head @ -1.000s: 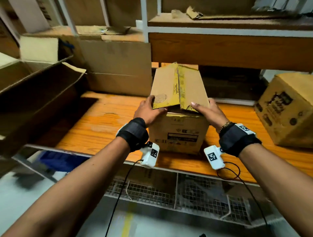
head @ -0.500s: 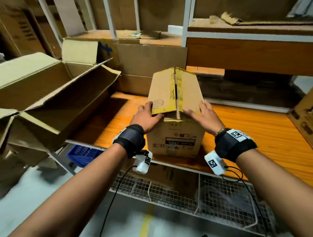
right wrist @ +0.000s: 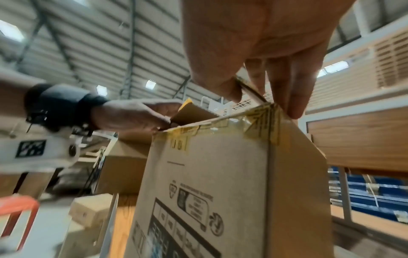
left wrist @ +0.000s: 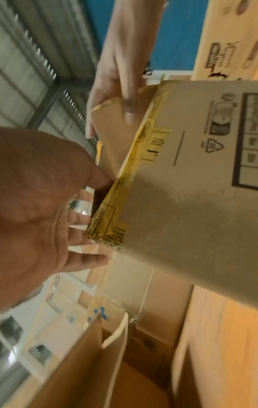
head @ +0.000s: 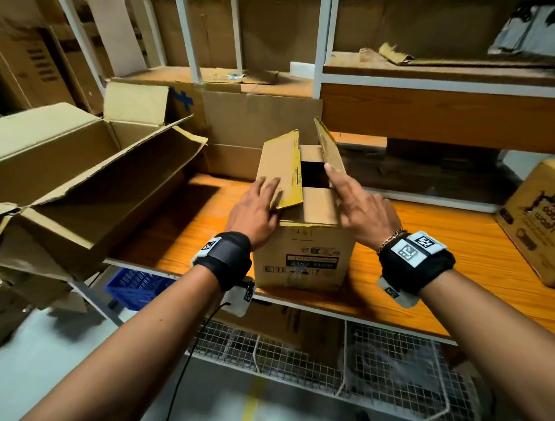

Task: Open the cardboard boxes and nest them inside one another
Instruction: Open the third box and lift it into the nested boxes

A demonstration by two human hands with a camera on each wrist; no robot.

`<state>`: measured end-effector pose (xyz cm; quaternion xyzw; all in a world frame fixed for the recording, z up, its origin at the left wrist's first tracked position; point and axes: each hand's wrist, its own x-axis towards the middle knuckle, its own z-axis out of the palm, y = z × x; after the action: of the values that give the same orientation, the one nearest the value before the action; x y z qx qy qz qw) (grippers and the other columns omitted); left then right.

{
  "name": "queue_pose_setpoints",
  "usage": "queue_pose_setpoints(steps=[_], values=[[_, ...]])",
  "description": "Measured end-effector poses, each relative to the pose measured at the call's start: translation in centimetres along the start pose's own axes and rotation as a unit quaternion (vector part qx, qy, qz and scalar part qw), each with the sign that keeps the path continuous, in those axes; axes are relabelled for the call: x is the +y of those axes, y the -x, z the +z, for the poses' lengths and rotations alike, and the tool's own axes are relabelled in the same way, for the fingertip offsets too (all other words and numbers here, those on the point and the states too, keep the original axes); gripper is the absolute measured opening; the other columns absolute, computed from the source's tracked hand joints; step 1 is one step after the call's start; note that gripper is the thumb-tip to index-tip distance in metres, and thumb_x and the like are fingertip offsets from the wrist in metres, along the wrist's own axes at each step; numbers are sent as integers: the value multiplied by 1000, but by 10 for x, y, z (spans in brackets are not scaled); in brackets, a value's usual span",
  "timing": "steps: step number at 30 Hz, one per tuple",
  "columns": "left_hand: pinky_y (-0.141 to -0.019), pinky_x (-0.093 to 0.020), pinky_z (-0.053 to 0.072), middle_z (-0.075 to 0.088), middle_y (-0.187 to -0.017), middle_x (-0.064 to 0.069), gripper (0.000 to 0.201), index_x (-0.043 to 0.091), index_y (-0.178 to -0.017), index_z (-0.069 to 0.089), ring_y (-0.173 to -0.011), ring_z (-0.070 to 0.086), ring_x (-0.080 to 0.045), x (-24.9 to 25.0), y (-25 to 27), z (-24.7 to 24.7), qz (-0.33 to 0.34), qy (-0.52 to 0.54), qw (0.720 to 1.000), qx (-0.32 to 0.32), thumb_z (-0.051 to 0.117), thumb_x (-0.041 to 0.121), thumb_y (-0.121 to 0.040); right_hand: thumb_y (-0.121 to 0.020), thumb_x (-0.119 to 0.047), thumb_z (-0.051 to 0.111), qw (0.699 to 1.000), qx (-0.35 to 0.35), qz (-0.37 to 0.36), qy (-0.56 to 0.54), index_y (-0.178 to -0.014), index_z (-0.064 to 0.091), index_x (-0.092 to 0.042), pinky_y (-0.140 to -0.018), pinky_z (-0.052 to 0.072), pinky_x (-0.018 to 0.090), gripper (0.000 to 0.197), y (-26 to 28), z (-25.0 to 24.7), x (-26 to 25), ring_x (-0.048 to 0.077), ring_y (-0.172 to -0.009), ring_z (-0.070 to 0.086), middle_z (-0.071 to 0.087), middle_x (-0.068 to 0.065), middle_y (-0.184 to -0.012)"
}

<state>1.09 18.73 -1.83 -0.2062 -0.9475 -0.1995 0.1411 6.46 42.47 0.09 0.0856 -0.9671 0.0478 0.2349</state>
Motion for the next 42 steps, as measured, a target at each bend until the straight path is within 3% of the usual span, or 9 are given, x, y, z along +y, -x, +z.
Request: queue_pose_setpoints(steps=[8,11,13,16,19,22,28,34,42], values=[[-69,-44,55,11,-162,-1,100,46,-151,-4,-104,62,-39,8,-1,-14,74,-37,997,4,53,0,-82,-84,-10,68,999,28,-25,15,-157,-2,-37,-35,44,29,104,2,3,14,16,-44,47,24,9,-163],[-60,-38,55,-2,-163,1,111,50,-148,-11,-98,64,-36,-5,2,-21,63,-1,996,70,55,-6,-78,-88,-18,64,997,64,5,46,-155,21,-32,-52,56,39,81,9,-7,26,33,-90,63,17,8,-164],[-80,-44,55,-9,-162,-9,104,47,-150,-10,-132,43,-36,-15,8,-24,52,-54,987,145,56,5,-81,-85,-35,65,992,82,52,80,-145,38,-26,-85,53,55,67,14,-16,37,39,-134,38,11,9,-164],[-115,-62,10,-9,-161,-16,77,37,-152,18,-148,-4,-39,-25,13,-27,-6,-215,962,170,47,39,-82,-82,-55,62,981,84,113,132,-134,51,-23,-111,23,56,62,25,-22,53,35,-149,10,3,9,-165],[-114,-59,-5,29,-157,-4,36,35,-118,62,-149,-3,-33,-28,17,-23,-35,-258,952,159,46,41,-87,-84,-64,52,971,69,148,174,-123,62,-22,-114,11,51,58,36,-18,60,34,-150,7,8,7,-165],[-117,-51,11,64,-123,3,33,29,-107,68,-132,44,-24,-39,19,-14,-63,-200,971,113,39,38,-93,-93,-60,41,966,23,161,203,-109,70,-22,-113,10,50,51,41,-11,59,31,-146,24,46,5,-149],[-86,-39,43,65,-112,-9,37,15,-114,57,-105,58,-31,-46,19,15,-147,165,975,6,35,40,-99,-91,-47,22,948,-174,251,-83,-126,53,-28,-78,51,43,51,29,6,51,35,-94,61,68,11,-111],[-91,-41,44,63,-120,-10,44,18,-121,53,-106,56,-29,-41,12,22,-185,206,961,-21,33,51,-98,-97,-31,46,850,-196,313,-376,-144,27,-60,-87,54,58,59,18,10,46,36,-128,49,41,-2,-151],[-101,-43,39,50,-139,-9,50,22,-141,39,-122,49,-27,-45,3,11,-155,132,976,-78,30,49,-100,-91,-8,47,877,-225,256,-338,-120,60,-21,-96,40,35,35,-19,0,55,22,-114,51,53,5,-139]])
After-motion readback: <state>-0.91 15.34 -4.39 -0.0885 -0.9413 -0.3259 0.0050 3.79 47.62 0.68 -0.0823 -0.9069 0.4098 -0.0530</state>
